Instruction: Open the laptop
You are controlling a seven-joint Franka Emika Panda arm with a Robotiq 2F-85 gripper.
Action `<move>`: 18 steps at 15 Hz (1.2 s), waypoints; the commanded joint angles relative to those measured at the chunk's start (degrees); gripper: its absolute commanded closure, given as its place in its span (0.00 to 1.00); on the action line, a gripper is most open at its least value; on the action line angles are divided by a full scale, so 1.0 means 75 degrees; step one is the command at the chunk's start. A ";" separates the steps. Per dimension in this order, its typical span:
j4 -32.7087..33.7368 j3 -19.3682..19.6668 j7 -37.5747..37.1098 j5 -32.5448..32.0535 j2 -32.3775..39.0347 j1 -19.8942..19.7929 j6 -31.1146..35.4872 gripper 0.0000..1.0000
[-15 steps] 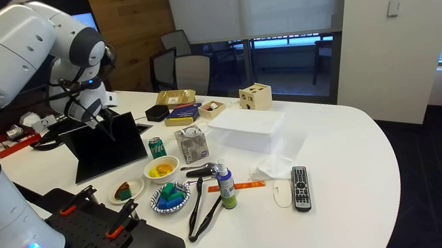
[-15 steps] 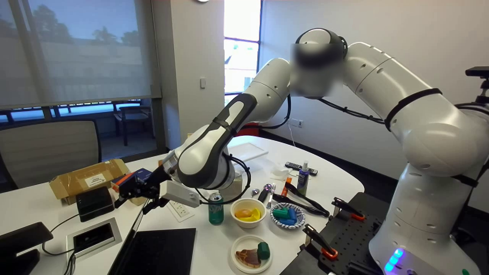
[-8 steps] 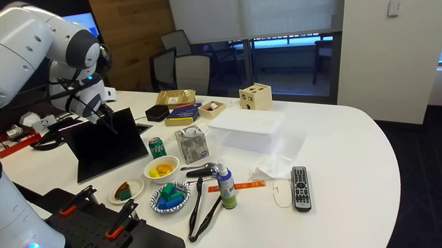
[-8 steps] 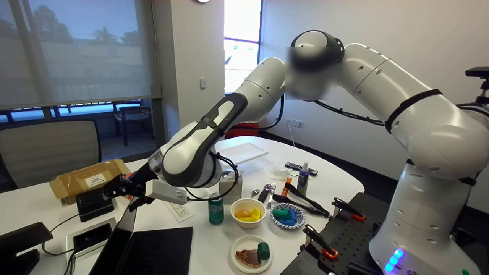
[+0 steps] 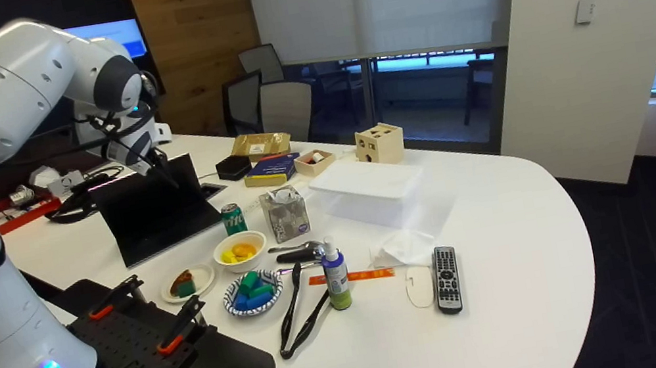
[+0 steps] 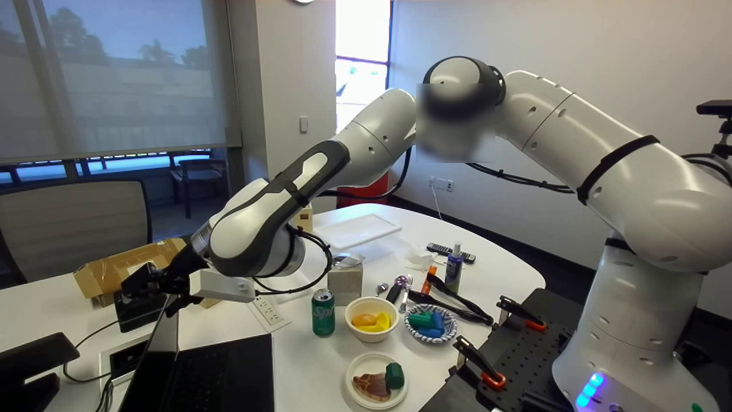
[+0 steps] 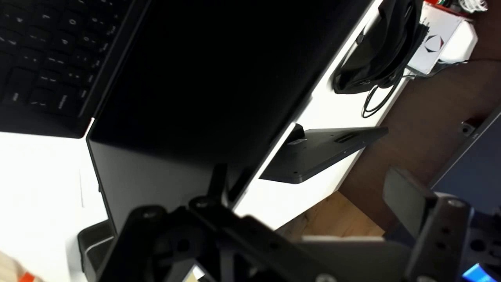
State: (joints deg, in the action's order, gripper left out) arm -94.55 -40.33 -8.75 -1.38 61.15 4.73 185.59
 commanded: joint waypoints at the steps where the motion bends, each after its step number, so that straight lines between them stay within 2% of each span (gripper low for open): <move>1: 0.1031 -0.0032 0.0423 0.0115 0.0269 0.0420 -0.0314 0.00; 15: 0.3338 0.0306 0.0570 0.0213 0.1412 0.1630 -0.0782 0.00; 18: 0.3537 0.0491 0.0522 0.0300 0.1384 0.1762 -0.1013 0.00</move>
State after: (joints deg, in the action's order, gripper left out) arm -72.73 -37.71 -6.84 -1.05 71.13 15.94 180.47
